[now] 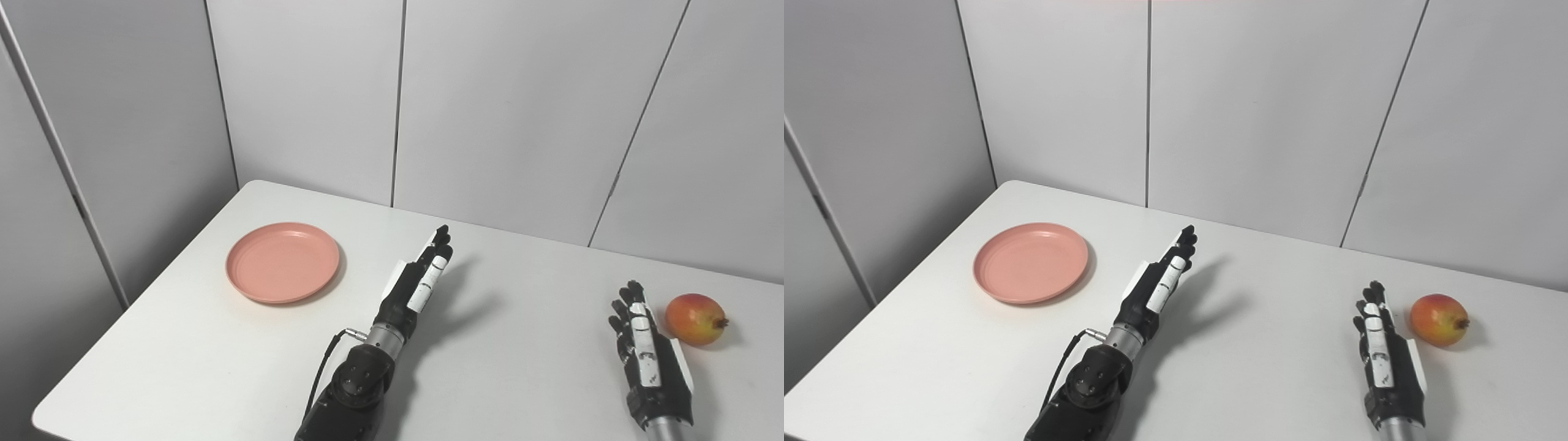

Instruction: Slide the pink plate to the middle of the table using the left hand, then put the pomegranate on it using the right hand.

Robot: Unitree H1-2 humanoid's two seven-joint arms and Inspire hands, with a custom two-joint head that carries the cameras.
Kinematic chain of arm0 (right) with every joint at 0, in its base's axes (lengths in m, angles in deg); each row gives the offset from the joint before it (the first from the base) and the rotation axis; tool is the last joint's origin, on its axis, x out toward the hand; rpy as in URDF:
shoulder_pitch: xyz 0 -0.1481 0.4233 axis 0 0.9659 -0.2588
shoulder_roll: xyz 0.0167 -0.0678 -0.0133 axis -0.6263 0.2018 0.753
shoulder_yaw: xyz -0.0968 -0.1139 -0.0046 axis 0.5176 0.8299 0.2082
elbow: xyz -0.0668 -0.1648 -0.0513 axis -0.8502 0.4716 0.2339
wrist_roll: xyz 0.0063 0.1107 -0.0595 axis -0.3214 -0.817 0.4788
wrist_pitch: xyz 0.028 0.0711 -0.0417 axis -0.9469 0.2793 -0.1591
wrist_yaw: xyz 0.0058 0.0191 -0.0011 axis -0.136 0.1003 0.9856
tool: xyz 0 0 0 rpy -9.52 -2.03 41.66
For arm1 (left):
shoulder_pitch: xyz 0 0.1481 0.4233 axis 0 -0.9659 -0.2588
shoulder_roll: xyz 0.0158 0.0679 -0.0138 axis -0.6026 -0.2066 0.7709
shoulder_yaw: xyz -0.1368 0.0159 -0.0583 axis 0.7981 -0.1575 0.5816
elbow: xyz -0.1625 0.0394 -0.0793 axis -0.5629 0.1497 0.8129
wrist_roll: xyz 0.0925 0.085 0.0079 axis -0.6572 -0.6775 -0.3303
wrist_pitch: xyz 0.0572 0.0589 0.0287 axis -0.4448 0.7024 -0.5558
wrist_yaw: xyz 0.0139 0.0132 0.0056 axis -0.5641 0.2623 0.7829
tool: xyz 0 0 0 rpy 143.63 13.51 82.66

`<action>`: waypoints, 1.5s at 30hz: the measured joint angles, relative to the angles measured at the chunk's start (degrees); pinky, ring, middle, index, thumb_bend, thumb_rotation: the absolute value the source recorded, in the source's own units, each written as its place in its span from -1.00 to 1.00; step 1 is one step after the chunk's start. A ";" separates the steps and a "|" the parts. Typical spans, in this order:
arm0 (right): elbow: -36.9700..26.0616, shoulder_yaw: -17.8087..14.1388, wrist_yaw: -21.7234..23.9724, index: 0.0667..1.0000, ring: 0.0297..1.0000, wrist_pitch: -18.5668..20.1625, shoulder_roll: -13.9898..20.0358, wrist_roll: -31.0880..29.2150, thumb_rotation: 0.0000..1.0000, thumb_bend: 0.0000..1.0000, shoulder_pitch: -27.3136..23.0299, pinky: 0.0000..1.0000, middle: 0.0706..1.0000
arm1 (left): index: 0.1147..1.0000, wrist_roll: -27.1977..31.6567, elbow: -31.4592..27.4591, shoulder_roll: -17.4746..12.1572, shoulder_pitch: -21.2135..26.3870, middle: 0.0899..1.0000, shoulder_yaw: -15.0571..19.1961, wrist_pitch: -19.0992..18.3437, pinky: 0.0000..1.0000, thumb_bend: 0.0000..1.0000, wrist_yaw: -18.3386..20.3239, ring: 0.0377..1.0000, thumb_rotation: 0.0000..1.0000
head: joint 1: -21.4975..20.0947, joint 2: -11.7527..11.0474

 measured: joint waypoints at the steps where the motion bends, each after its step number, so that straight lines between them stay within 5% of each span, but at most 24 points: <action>1: 0.23 -0.16 0.11 1.00 1.00 -0.25 0.00 -0.19 0.76 -0.21 -0.14 1.00 1.00 | 1.00 0.03 0.11 0.05 0.05 1.00 0.12 0.61 0.94 0.09 -0.12 1.00 1.00 | -0.35 -0.26; 9: 1.60 -0.10 0.53 1.00 1.00 -2.45 -0.06 0.03 0.77 -0.19 -0.98 1.00 1.00 | 0.95 2.48 -0.95 0.04 -0.07 0.96 2.10 0.65 0.94 0.14 -0.29 0.95 1.00 | -1.41 -0.70; 13: 1.69 0.03 0.41 1.00 1.00 -2.71 -0.14 0.82 0.81 -0.20 -1.19 1.00 1.00 | 0.76 2.26 -3.27 -0.59 -1.12 0.78 3.12 -1.05 0.75 0.21 -0.91 0.77 1.00 | -1.76 -0.79; 22: 1.81 0.02 0.50 1.00 1.00 -2.73 -0.13 1.16 0.80 -0.24 -1.21 1.00 1.00 | 0.64 -0.20 -7.78 -5.09 -0.60 0.66 6.54 -3.38 0.61 0.25 -5.57 0.65 1.00 | -1.67 -1.23; 30: 2.27 0.05 0.49 1.00 1.00 -3.55 -0.41 1.31 0.80 -0.24 -1.57 1.00 1.00 | 0.65 1.26 -10.48 -5.63 -0.45 0.66 8.78 -4.06 0.63 0.26 -6.00 0.65 1.00 | -1.76 -0.97; 45: 2.34 0.05 0.45 1.00 1.00 -4.07 -0.39 1.51 0.81 -0.24 -1.57 1.00 1.00 | 0.73 5.13 -10.42 -11.01 1.64 0.77 13.05 -4.18 0.85 0.30 -5.86 0.79 1.00 | -1.32 -0.88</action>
